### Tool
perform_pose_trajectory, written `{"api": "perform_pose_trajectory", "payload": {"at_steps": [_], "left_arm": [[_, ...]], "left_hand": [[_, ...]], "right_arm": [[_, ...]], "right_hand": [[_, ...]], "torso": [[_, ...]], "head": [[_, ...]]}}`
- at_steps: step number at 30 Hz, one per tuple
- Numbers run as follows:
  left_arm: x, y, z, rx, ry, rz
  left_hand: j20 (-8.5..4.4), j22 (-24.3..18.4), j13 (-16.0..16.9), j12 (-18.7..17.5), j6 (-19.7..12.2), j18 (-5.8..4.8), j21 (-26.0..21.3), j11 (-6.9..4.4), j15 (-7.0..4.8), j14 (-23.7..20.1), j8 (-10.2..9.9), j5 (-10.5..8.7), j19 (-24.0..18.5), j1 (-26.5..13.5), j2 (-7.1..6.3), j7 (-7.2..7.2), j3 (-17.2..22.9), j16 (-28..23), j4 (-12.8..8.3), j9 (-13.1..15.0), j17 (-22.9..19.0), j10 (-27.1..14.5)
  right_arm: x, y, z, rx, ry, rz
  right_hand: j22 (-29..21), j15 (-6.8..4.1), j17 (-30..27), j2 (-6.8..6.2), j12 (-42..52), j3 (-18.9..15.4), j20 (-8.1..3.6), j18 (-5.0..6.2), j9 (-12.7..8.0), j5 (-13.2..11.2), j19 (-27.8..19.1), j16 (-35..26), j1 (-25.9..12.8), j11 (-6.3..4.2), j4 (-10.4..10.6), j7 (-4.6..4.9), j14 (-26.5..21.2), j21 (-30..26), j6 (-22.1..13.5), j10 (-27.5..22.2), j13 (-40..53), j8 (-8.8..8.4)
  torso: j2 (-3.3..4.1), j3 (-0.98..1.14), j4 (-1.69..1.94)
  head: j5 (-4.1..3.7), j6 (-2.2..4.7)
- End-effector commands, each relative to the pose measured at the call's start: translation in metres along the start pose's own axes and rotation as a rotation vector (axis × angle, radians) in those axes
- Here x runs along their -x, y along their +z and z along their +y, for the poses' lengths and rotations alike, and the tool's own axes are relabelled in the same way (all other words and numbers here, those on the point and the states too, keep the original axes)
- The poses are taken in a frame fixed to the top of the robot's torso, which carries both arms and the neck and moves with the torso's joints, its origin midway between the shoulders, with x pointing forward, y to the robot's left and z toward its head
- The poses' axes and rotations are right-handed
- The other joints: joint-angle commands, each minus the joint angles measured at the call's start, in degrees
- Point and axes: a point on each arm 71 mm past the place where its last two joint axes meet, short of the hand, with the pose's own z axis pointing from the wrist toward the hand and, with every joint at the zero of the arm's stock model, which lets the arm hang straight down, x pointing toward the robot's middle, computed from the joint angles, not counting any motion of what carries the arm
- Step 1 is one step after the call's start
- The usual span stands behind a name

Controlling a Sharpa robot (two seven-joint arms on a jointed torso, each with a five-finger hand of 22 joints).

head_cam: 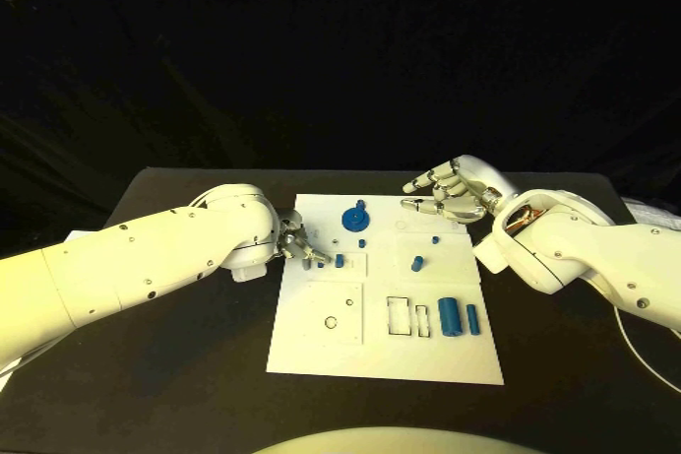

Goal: Assemble the parts on the task board

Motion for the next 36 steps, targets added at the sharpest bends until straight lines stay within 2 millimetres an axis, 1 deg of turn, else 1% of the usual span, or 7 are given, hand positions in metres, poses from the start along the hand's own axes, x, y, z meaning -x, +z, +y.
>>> {"api": "perform_pose_trajectory", "payload": {"at_steps": [1,5,11,17,23,27,36], "left_arm": [[0.002,-0.003,-0.003,-0.056,-0.072,-0.033],[0.006,-0.007,-0.004,-0.139,-0.210,-0.070],[0.014,-0.009,0.000,-0.219,-0.362,-0.127],[0.019,-0.009,0.002,-0.258,-0.340,-0.181],[0.025,-0.011,-0.013,-0.400,-0.248,-0.270],[0.029,-0.011,-0.031,-0.546,-0.132,-0.363],[0.020,-0.002,-0.060,-0.634,0.153,-0.421]], "left_hand": [[-0.55,11.8,-0.1,0.1,0.2,-0.73,0.1,0.14,-0.43,6.0,-0.1,-2.86,3.9,-0.5,1.22,0.00,-1.9,0.2,0.1,0.0,15.1,0.3],[-0.42,10.4,-2.6,-2.5,-0.6,-0.26,-1.5,0.49,-0.23,6.0,-0.6,-11.98,3.0,-4.5,2.64,0.42,-6.9,0.2,0.3,-0.1,15.1,-1.2],[0.03,5.9,-8.9,-8.8,-2.8,1.17,-6.7,1.27,0.24,6.0,-1.3,-12.29,0.0,-7.1,3.92,1.27,-11.9,0.2,0.2,-0.2,15.1,-5.4],[0.44,0.6,-15.9,-15.6,-5.0,2.72,-13.1,1.90,0.74,5.7,-1.4,-10.35,-3.2,2.2,4.41,1.99,-12.3,-0.5,-1.5,-0.3,14.2,-10.1],[2.41,-19.9,-28.1,-30.3,-12.2,7.60,-39.2,4.93,3.38,-4.6,-6.0,-8.25,-18.3,20.1,6.82,5.56,-5.3,-18.4,-7.5,-4.1,-5.7,-24.1],[4.87,-26.5,-38.3,-41.9,-12.6,8.09,-49.5,8.45,6.07,-20.5,-12.2,-8.41,-25.2,28.9,4.14,8.47,2.2,-40.2,-10.6,-11.7,-26.0,-29.7],[5.81,-29.2,-53.3,-53.7,-8.1,8.64,-52.0,8.73,6.35,-16.0,-20.0,-8.64,-20.8,28.0,-1.61,8.00,7.1,-42.5,-11.1,-22.6,-32.2,-26.4]], "right_arm": [[-0.002,0.000,0.000,0.006,-0.003,0.012],[-0.002,0.000,0.000,0.005,-0.003,0.012],[-0.001,0.000,-0.001,0.003,-0.003,0.013],[-0.001,-0.001,-0.001,0.002,-0.004,0.013],[-0.001,0.000,-0.001,0.001,-0.004,0.011],[-0.001,0.000,-0.001,0.003,-0.005,0.009],[-0.002,0.001,0.001,0.014,-0.021,0.007]], "right_hand": [[0.3,-0.38,8.3,0.38,-0.2,-0.3,0.13,1.19,0.1,0.3,-0.3,-0.4,-0.2,-0.16,-0.1,0.12,4.4,-0.2,0.3,-0.2,-0.1,-0.03],[0.3,-0.38,8.3,0.38,-0.2,-0.3,0.13,1.19,0.1,0.3,-0.3,-0.4,-0.2,-0.16,-0.1,0.12,4.4,-0.2,0.3,-0.2,-0.1,-0.03],[0.3,-0.38,8.3,0.36,-0.3,-0.4,0.12,1.20,0.1,0.4,-0.4,-0.5,-0.2,-0.14,-0.1,0.14,4.4,-0.3,0.3,-0.2,-0.2,-0.06],[0.3,-0.38,8.3,0.36,-0.3,-0.4,0.12,1.20,0.1,0.4,-0.4,-0.5,-0.2,-0.14,-0.1,0.14,4.4,-0.3,0.3,-0.2,-0.2,-0.06],[0.3,-0.38,8.2,0.37,-0.2,-0.4,0.12,1.20,0.1,0.4,-0.4,-0.5,-0.2,-0.14,-0.1,0.14,4.4,-0.3,0.3,-0.2,-0.2,-0.06],[0.2,-0.38,8.2,0.41,-0.3,-0.4,0.12,1.21,0.1,0.4,-0.4,-0.5,-0.2,-0.15,-0.1,0.14,4.4,-0.3,0.3,-0.2,-0.2,-0.07],[0.2,-0.39,8.2,0.47,-0.4,-0.3,0.11,1.21,0.1,0.5,-0.4,-0.5,-0.1,-0.16,-0.1,0.14,4.4,-0.3,0.3,-0.2,-0.3,-0.09]], "torso": [[0.00,0.01,-0.02],[0.02,0.08,0.04],[0.06,0.07,-0.05],[0.10,0.11,-0.08],[0.10,0.10,-0.10],[0.11,0.06,-0.10],[0.17,0.10,-0.21]], "head": [[-0.02,0.11],[-0.05,0.21],[-0.08,0.34],[-0.31,0.51],[-0.41,0.64],[-0.64,0.93],[-1.08,1.35]]}}
